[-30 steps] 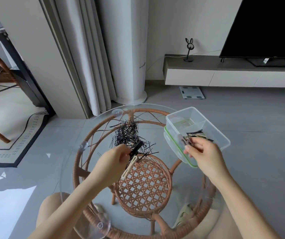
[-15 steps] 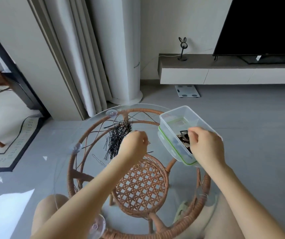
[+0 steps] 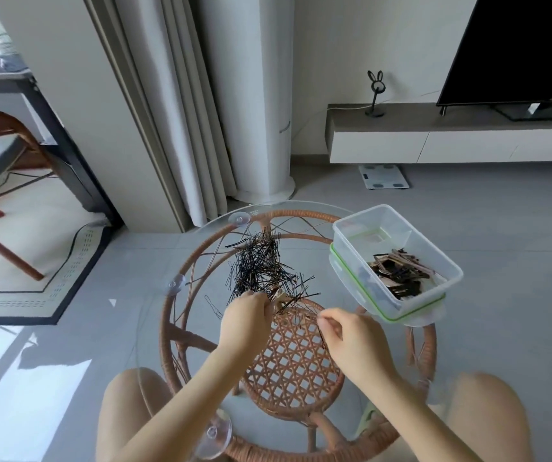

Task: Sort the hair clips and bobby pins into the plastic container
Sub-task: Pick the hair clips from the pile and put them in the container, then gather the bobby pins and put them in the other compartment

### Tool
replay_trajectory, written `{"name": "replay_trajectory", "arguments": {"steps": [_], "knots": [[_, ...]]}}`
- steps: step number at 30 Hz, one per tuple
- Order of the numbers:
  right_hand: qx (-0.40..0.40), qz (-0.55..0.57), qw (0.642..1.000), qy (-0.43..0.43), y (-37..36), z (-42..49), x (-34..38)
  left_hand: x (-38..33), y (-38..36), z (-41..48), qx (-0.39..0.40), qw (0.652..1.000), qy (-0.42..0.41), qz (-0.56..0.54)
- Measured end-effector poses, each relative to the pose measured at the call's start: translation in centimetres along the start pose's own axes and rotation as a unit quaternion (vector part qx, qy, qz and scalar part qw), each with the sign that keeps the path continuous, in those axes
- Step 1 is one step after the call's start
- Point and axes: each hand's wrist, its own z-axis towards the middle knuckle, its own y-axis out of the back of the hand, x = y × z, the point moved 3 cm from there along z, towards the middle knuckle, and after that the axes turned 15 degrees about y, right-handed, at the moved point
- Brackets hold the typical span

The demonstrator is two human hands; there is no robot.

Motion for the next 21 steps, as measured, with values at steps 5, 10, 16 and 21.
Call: {"name": "replay_trajectory", "arguments": {"steps": [5, 10, 16, 21], "knots": [[-0.019, 0.224, 0.972, -0.075, 0.1, 1.8, 1.5, -3.0, 3.0, -2.6, 0.032, 0.984, -0.117, -0.127], [-0.086, 0.235, 0.964, -0.091, 2.5, 2.3, 1.6, -3.8, 3.9, -3.6, 0.025, 0.973, -0.143, -0.181], [-0.274, -0.097, 0.953, -0.090, 11.5, 3.4, -4.2, 0.3, 1.9, -1.2, -0.029, 0.994, -0.024, -0.105], [-0.088, -0.241, 0.966, 0.039, 8.2, 5.4, -2.9, 3.2, 0.6, -0.7, -0.042, 0.997, 0.067, -0.022]]}}
